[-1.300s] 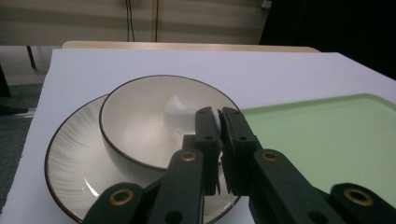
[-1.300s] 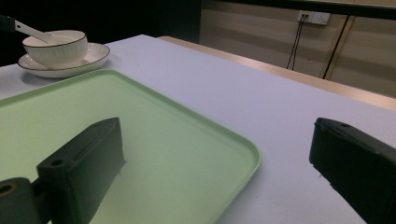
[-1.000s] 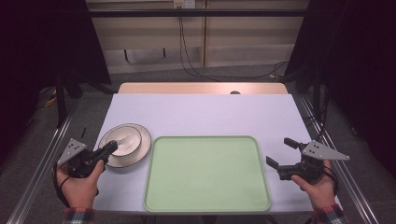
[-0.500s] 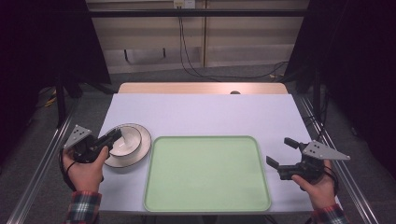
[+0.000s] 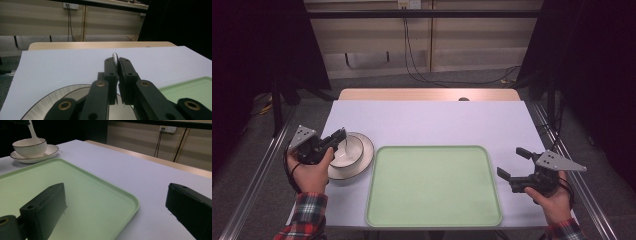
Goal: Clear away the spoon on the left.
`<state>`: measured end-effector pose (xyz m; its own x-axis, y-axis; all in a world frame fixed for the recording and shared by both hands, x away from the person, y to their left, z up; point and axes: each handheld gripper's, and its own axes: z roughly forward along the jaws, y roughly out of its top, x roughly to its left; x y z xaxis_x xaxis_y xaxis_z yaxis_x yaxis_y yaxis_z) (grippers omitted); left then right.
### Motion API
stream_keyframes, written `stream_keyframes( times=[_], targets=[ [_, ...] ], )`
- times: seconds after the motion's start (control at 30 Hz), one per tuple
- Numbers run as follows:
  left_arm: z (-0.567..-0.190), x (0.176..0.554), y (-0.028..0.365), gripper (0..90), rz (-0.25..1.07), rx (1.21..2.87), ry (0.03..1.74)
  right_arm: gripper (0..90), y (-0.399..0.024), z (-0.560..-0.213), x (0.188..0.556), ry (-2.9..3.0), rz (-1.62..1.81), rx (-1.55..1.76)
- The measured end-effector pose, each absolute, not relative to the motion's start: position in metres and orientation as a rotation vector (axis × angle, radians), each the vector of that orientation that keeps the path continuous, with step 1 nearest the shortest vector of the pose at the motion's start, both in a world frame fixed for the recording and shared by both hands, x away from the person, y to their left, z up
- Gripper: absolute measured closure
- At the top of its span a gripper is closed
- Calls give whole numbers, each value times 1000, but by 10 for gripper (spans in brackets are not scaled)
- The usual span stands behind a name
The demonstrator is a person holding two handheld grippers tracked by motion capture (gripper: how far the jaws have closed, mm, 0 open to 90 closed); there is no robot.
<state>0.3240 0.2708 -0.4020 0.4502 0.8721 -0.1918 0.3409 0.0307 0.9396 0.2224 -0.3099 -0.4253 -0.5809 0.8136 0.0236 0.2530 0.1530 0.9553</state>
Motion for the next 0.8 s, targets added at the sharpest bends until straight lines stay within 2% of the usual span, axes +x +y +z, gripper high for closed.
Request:
stream_keyframes(
  times=[0.37,0.8],
  targets=[
    [-406,337,262,857,571,1531,1106,25,-309,-425,222,1928,1447,1010],
    [-407,336,262,859,564,1518,1103,25,-310,-425,222,1926,1445,1003]
  ],
)
